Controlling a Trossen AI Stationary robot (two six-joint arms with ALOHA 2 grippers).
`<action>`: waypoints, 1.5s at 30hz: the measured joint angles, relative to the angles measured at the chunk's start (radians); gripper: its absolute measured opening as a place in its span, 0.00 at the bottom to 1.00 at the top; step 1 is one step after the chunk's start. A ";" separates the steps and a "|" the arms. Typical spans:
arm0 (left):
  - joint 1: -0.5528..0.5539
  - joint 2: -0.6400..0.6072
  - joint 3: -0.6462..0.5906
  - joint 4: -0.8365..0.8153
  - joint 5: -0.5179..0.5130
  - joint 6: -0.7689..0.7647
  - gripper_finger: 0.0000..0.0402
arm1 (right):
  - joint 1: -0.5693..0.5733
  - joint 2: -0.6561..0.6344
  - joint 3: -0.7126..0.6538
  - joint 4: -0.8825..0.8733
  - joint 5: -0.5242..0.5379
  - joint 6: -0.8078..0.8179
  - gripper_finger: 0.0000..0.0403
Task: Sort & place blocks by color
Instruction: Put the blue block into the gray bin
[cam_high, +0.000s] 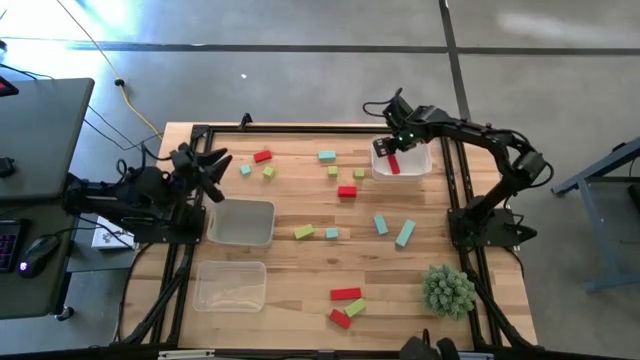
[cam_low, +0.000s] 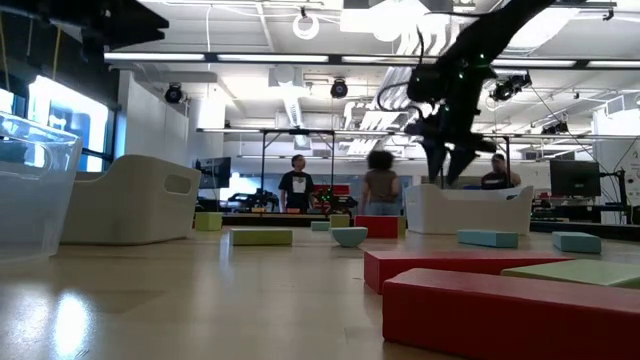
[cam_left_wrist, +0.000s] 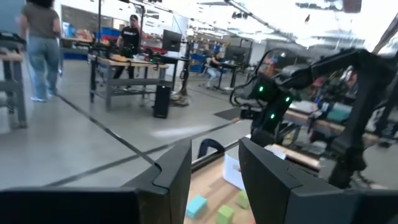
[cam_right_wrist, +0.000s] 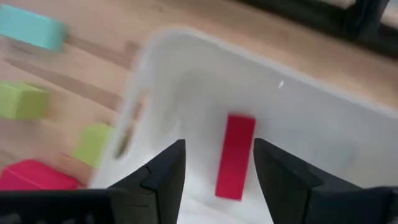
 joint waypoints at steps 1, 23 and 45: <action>0.000 0.021 0.016 0.000 -0.003 0.013 0.30 | 0.004 0.000 0.020 -0.008 0.005 -0.009 0.44; 0.346 0.615 0.266 -0.292 0.308 0.053 0.30 | 0.025 -0.001 0.423 -0.163 0.004 -0.111 0.44; 0.850 0.838 0.479 -0.697 0.655 0.038 0.44 | 0.055 -0.001 0.417 -0.203 0.012 -0.155 0.44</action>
